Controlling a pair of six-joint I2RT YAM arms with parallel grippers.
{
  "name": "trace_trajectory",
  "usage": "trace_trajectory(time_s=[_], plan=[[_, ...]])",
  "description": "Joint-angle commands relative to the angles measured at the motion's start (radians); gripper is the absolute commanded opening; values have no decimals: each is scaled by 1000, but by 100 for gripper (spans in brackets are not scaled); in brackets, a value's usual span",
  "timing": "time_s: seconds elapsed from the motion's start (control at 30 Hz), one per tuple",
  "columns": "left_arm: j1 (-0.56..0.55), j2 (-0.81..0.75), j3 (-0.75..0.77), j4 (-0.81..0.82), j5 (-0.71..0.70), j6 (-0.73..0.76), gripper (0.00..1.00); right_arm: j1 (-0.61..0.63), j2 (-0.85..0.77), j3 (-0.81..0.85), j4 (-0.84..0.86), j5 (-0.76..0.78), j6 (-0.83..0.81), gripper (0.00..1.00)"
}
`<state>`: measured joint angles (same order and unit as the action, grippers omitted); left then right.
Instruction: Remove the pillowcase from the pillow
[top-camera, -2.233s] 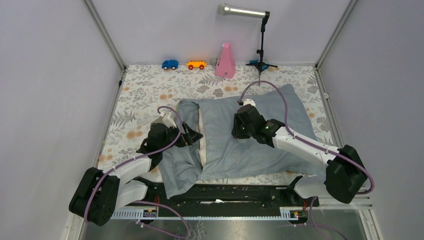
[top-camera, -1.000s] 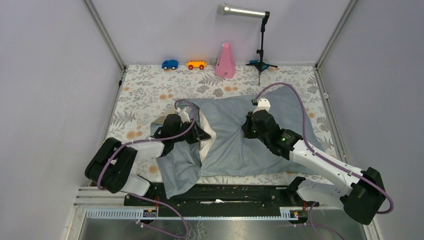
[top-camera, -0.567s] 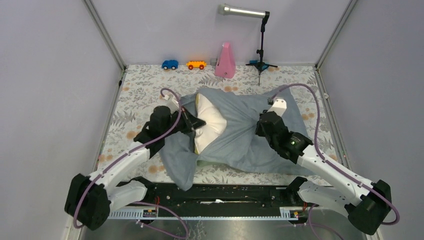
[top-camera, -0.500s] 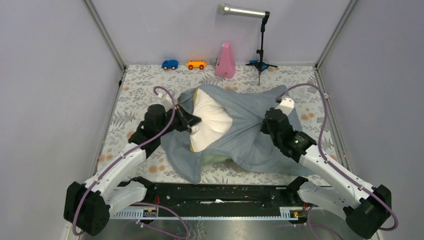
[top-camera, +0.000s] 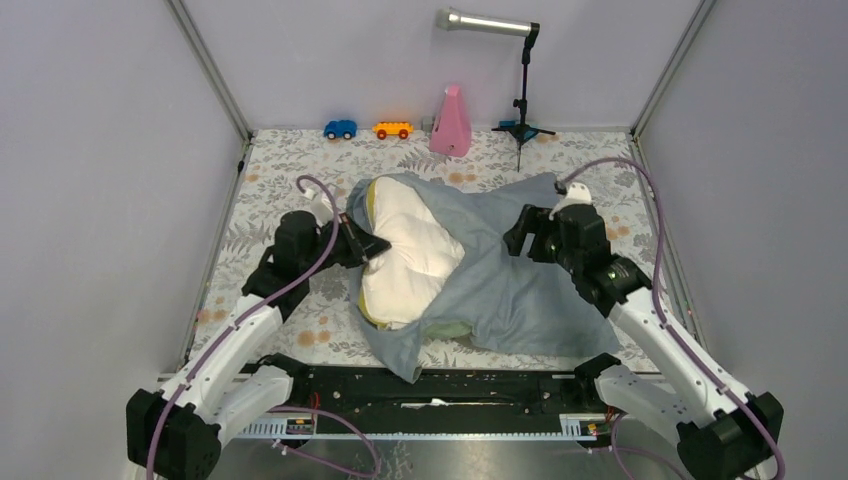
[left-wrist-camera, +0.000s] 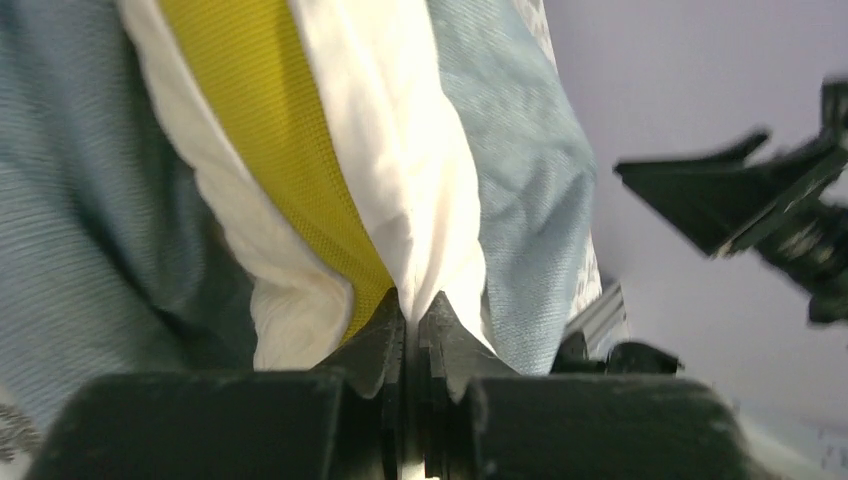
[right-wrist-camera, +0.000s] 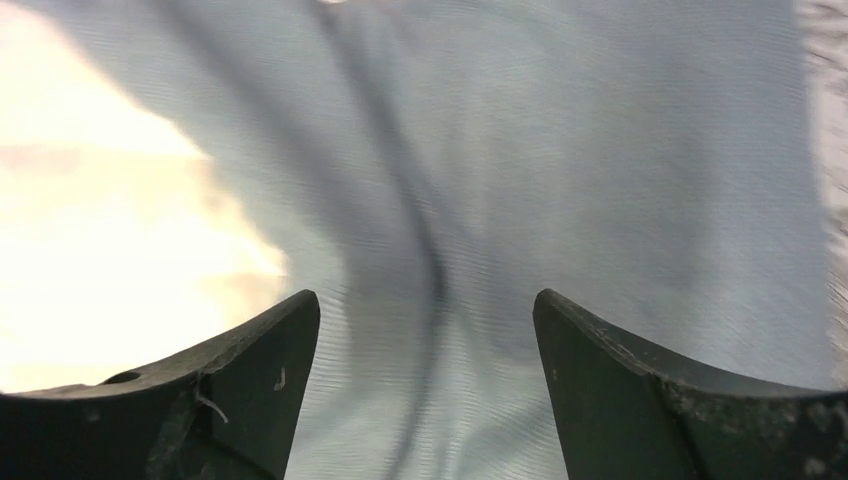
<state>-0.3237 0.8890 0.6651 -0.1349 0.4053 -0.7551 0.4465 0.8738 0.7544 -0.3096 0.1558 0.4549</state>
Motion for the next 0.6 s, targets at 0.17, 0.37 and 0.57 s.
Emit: trace_trajectory(time_s=[0.17, 0.37, 0.57], plan=[[-179, 42, 104, 119, 20, 80, 0, 186, 307, 361, -33, -168, -159, 99], [-218, 40, 121, 117, 28, 91, 0, 243, 576, 563, -62, 55, -221, 100], [-225, 17, 147, 78, 29, 106, 0, 243, 798, 738, -138, 162, -259, 99]])
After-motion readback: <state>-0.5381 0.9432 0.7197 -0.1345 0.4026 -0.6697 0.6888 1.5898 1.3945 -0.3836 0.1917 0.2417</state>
